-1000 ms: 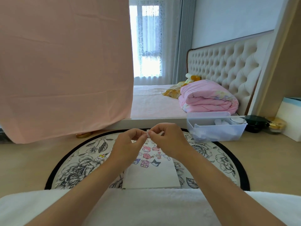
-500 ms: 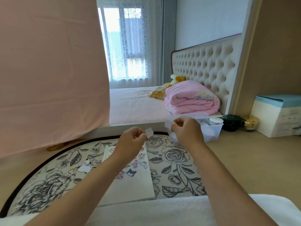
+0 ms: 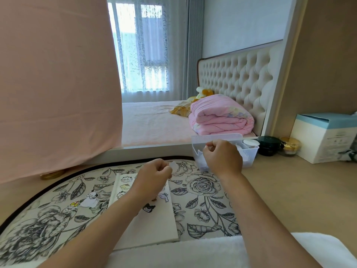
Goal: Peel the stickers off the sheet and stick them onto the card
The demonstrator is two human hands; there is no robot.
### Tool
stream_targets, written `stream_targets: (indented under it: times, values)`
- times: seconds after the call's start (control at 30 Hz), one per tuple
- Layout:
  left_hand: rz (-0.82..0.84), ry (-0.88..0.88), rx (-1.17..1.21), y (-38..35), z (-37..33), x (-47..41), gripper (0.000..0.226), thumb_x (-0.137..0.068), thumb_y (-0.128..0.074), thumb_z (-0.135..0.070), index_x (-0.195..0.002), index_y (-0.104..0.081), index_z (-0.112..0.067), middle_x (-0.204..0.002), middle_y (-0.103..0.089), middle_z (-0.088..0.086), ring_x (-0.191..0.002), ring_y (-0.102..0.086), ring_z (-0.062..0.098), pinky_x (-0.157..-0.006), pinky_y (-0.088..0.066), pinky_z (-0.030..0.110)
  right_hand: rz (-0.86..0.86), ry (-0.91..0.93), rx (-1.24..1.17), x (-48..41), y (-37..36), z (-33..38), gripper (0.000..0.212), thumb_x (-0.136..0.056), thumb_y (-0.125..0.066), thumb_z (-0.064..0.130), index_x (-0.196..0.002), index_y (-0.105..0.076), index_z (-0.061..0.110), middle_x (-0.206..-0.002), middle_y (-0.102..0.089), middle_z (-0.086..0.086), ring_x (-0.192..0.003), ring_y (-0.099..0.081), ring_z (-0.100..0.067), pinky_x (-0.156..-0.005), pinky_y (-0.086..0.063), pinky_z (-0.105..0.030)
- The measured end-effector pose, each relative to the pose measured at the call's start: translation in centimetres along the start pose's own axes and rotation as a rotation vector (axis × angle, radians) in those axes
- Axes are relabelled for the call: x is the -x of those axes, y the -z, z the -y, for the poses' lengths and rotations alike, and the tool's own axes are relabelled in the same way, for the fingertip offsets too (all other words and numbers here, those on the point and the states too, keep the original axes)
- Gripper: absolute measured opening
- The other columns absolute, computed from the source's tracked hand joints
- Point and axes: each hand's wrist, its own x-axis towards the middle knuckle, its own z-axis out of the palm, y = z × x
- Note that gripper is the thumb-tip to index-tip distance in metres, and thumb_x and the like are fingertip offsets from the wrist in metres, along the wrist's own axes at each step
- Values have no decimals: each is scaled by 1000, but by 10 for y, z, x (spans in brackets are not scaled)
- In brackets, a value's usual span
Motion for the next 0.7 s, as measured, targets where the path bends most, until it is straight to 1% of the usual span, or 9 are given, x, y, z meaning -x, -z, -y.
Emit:
stream_targets:
  times: [0.07,0.1,0.2,0.27,0.33,0.47,0.57,0.63,0.7]
  values:
    - [-8,20,47,5,0,2,16,-88,-55,-14,-78,-66,-13,-78,-71,6,-63,-54,19,-58,-44,34,43,106,-52,6,1,11,22,-93,-62,29,-111,-74,24,-99,-74,4,-88,-66,-16,-67,-44,-22]
    - [-17,34,68,8,0,3,15,-88,-55,-14,-79,-67,-12,-77,-71,6,-63,-55,17,-57,-43,32,102,185,-96,10,1,20,20,-92,-63,28,-110,-73,26,-100,-72,8,-87,-64,-10,-68,-44,-19]
    - [-44,96,146,21,-2,9,15,-90,-55,-14,-83,-67,-10,-74,-71,0,-61,-57,15,-56,-43,27,344,386,-193,27,1,48,18,-84,-73,27,-99,-69,38,-102,-63,19,-87,-58,4,-77,-47,-18]
    - [-38,143,200,31,-2,14,15,-91,-54,-13,-82,-66,-10,-74,-68,0,-60,-56,15,-56,-42,27,424,474,-173,38,-2,61,25,-77,-79,29,-91,-65,44,-101,-61,21,-86,-57,4,-80,-49,-21]
    - [-22,177,230,41,0,20,15,-91,-53,-13,-81,-64,-10,-75,-65,1,-60,-55,16,-55,-41,28,422,548,-117,46,-6,69,24,-75,-82,33,-90,-66,43,-100,-62,20,-85,-57,2,-79,-49,-23]
    - [22,225,246,55,3,32,16,-90,-52,-12,-79,-63,-9,-72,-63,2,-56,-53,16,-51,-41,26,322,690,-80,62,-15,80,10,-82,-80,32,-90,-75,33,-94,-67,15,-67,-51,1,-66,-47,-23]
    - [35,240,282,64,7,40,14,-91,-53,-13,-84,-64,-7,-76,-65,5,-57,-56,18,-49,-41,25,282,678,-161,73,-22,84,3,-85,-77,29,-84,-76,31,-86,-68,15,-61,-51,1,-63,-47,-22]
    - [51,238,337,70,11,44,18,-93,-52,-16,-92,-66,-4,-81,-67,7,-60,-59,20,-51,-43,26,319,556,-276,79,-26,86,7,-83,-79,27,-81,-76,33,-82,-69,19,-62,-55,4,-63,-43,-16]
    - [65,240,440,76,15,46,27,-97,-48,-23,-97,-68,-5,-82,-70,8,-62,-61,23,-54,-45,28,373,384,-425,83,-29,89,10,-82,-81,26,-77,-75,34,-78,-71,19,-59,-57,2,-61,-44,-14]
